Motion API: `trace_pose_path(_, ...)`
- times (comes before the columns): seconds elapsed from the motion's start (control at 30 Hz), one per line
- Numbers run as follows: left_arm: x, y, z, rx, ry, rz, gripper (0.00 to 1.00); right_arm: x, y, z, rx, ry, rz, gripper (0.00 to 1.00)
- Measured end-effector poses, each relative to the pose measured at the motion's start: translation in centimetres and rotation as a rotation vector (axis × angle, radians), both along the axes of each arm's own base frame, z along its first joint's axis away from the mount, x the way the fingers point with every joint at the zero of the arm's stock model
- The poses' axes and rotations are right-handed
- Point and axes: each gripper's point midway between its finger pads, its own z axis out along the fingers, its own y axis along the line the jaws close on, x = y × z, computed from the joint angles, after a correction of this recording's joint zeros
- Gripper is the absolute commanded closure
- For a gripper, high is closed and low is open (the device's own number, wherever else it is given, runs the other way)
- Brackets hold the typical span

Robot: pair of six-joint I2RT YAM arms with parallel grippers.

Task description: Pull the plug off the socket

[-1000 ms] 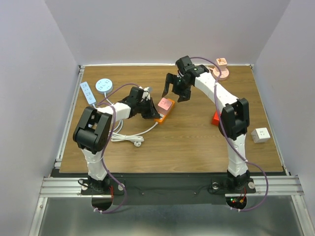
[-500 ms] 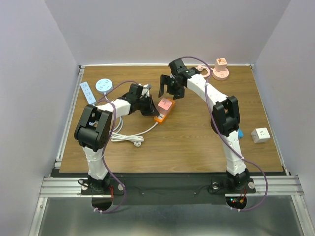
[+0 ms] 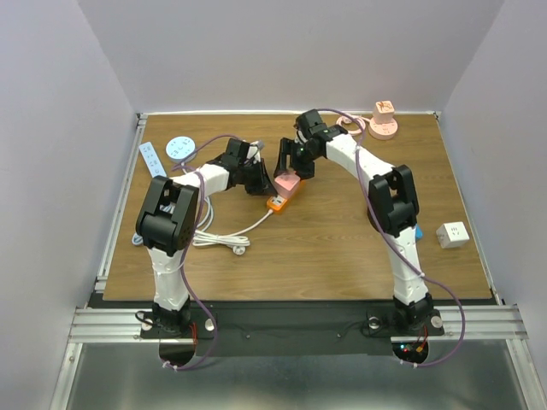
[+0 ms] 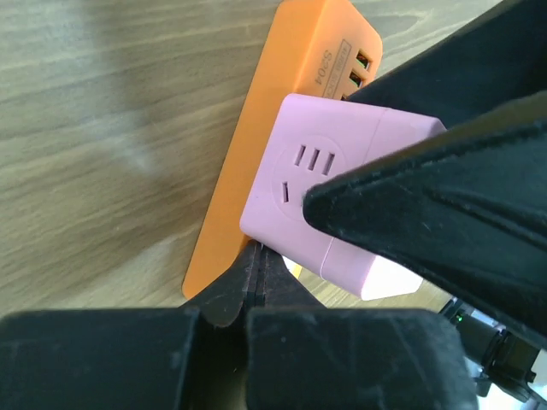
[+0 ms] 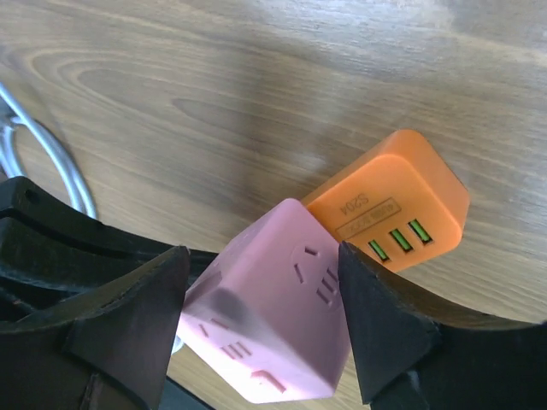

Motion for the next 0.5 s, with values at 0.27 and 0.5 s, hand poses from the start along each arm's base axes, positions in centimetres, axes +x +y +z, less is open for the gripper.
trace_pose_path(0.27, 0.5, -0.6, 1.0, -0.021, 0.018, -0.003, 1.00, -4.4, -2.3, 0.0, 0.006, 0.089, -0.061, 0.27)
trace_pose_path(0.5, 1.9, -1.7, 2.2, -0.061, -0.021, -0.006, 1.00, -10.8, -3.0, -0.2, -0.017, 0.219, -0.159, 0.00)
